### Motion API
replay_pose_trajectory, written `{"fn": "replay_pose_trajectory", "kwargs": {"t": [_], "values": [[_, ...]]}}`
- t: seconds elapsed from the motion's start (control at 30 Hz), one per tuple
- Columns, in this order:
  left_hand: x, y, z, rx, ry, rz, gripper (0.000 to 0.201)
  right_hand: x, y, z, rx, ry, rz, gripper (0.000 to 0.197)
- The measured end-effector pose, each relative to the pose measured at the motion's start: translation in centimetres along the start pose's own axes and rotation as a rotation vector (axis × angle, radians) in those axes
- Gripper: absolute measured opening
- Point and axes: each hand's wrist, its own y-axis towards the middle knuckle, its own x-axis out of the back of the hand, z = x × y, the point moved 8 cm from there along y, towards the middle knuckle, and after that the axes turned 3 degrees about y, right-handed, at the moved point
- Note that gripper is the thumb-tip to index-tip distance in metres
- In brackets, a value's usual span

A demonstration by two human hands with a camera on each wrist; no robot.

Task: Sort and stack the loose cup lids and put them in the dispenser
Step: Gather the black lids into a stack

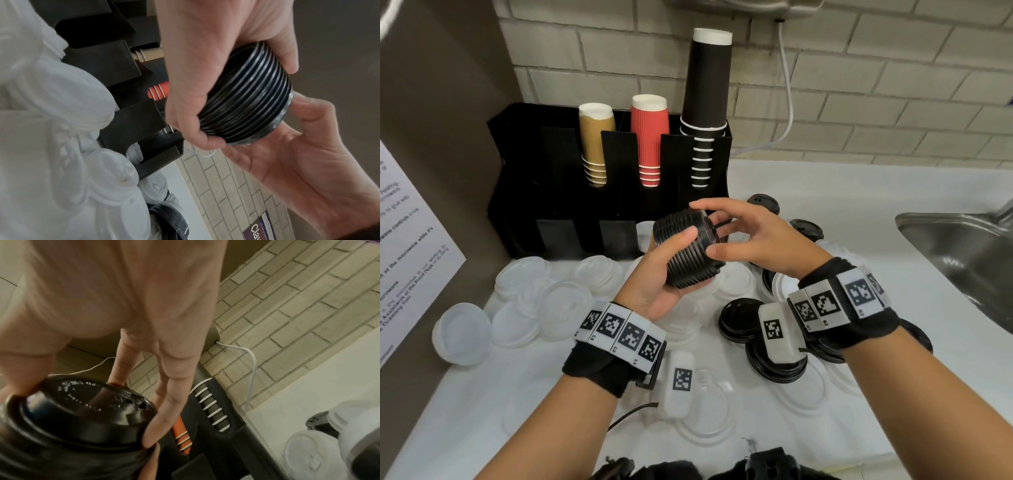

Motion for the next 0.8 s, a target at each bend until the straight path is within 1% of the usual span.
{"fn": "replay_pose_trajectory", "kwargs": {"t": [0.1,0.17,0.2,0.23,0.27,0.3,0.33,0.4,0.43,0.5,0.53,0.57,0.63,0.67,0.7,0.73,0.8], "values": [[-0.7,0.1,0.1,0.025,-0.008,0.018,0.056,0.1,0.2,0.1,0.002,-0.041,0.022,0.056],[-1.4,0.3,-0.4,0.02,0.026,0.032,0.042,0.7,0.2,0.0,0.002,-0.085,-0.001,0.056],[-1.6,0.4,-0.7,0.008,0.06,0.012,0.038,1.2,0.1,-0.1,0.007,-0.11,-0.031,0.056],[-1.6,0.5,-1.1,-0.006,0.087,-0.018,0.038,1.7,0.1,-0.1,0.016,-0.123,-0.067,0.055],[-1.5,0.7,-1.4,-0.018,0.083,-0.045,0.045,2.2,0.0,0.0,0.026,-0.123,-0.106,0.054],[-1.4,0.9,-1.6,-0.025,0.061,-0.065,0.056,2.6,0.0,0.1,0.037,-0.123,-0.142,0.051],[-1.4,1.0,-1.7,-0.031,0.034,-0.066,0.065,2.9,0.0,0.3,0.052,-0.141,-0.173,0.048],[-1.5,1.0,-1.7,-0.048,0.004,-0.049,0.072,3.1,0.1,0.7,0.079,-0.241,-0.208,0.041],[-1.2,1.0,-1.6,-0.054,-0.013,-0.064,0.076,2.9,0.2,0.9,0.084,-0.29,-0.203,0.039],[-0.3,0.9,-1.3,-0.07,-0.061,-0.129,0.087,2.1,0.3,0.9,0.086,-0.347,-0.13,0.039],[0.1,0.8,-1.2,-0.078,-0.081,-0.143,0.088,1.7,0.3,0.8,0.084,-0.347,-0.081,0.04],[0.3,0.8,-1.2,-0.079,-0.1,-0.144,0.083,1.7,0.3,0.7,0.077,-0.324,-0.061,0.038],[0.6,0.8,-1.5,-0.087,-0.125,-0.113,0.07,2.8,0.1,0.4,0.044,-0.273,-0.131,0.027],[0.7,0.7,-1.8,-0.102,-0.14,-0.095,0.065,3.4,-0.1,0.1,0.021,-0.308,-0.157,0.019],[0.9,0.7,-2.0,-0.115,-0.159,-0.088,0.061,3.4,-0.2,-0.5,-0.017,-0.395,-0.12,0.017],[1.1,0.6,-2.3,-0.123,-0.177,-0.086,0.057,2.9,-0.3,-1.7,-0.088,-0.509,-0.009,0.021],[1.2,0.6,-2.7,-0.127,-0.193,-0.068,0.052,0.7,-1.3,-5.4,-0.31,-0.736,0.304,0.04]]}}
